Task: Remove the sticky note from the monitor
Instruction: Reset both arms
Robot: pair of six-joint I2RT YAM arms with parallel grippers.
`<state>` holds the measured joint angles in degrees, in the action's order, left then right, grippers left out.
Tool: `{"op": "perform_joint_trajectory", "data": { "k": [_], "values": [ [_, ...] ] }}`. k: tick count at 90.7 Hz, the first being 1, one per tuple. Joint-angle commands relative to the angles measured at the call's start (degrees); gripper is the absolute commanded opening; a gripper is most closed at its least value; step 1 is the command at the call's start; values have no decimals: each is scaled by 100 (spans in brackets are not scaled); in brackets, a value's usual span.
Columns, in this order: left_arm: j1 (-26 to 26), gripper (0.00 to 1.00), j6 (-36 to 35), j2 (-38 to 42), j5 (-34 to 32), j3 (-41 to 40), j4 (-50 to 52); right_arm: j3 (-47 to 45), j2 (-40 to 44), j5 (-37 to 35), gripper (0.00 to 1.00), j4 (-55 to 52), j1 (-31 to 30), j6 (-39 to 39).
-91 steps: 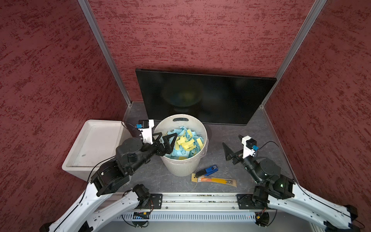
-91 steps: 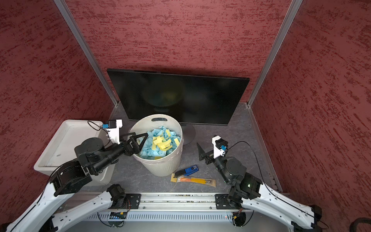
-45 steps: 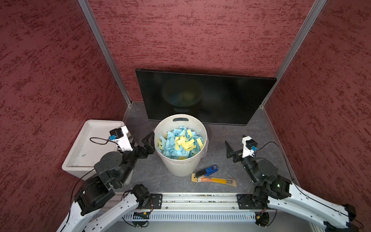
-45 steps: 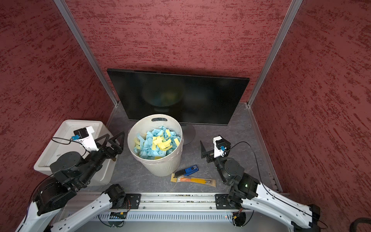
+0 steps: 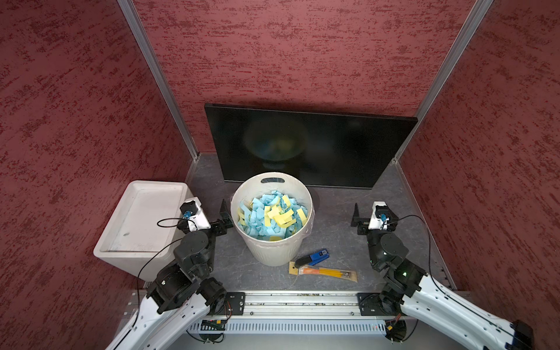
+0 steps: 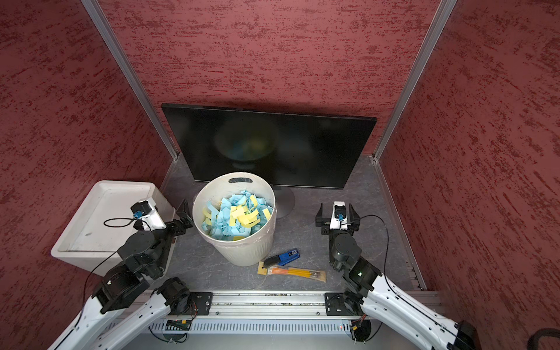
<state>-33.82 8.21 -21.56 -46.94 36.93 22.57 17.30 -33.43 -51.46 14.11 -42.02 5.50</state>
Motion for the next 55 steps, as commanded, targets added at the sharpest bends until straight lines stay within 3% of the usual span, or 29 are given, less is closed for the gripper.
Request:
{"op": "perform_joint_trajectory", "data": {
  "k": [1,32,55],
  "values": [
    [652,100,-157,-156,546,-169,-726,-174,-210,167,98,416,427,-367],
    [3249,100,1072,-1270,2894,-478,-1021,-517,-1195,823,98,1619,1557,-364],
    [4134,100,946,-1944,3841,-1070,-2311,-656,-2062,1373,98,2641,2022,-311]
  ]
}}
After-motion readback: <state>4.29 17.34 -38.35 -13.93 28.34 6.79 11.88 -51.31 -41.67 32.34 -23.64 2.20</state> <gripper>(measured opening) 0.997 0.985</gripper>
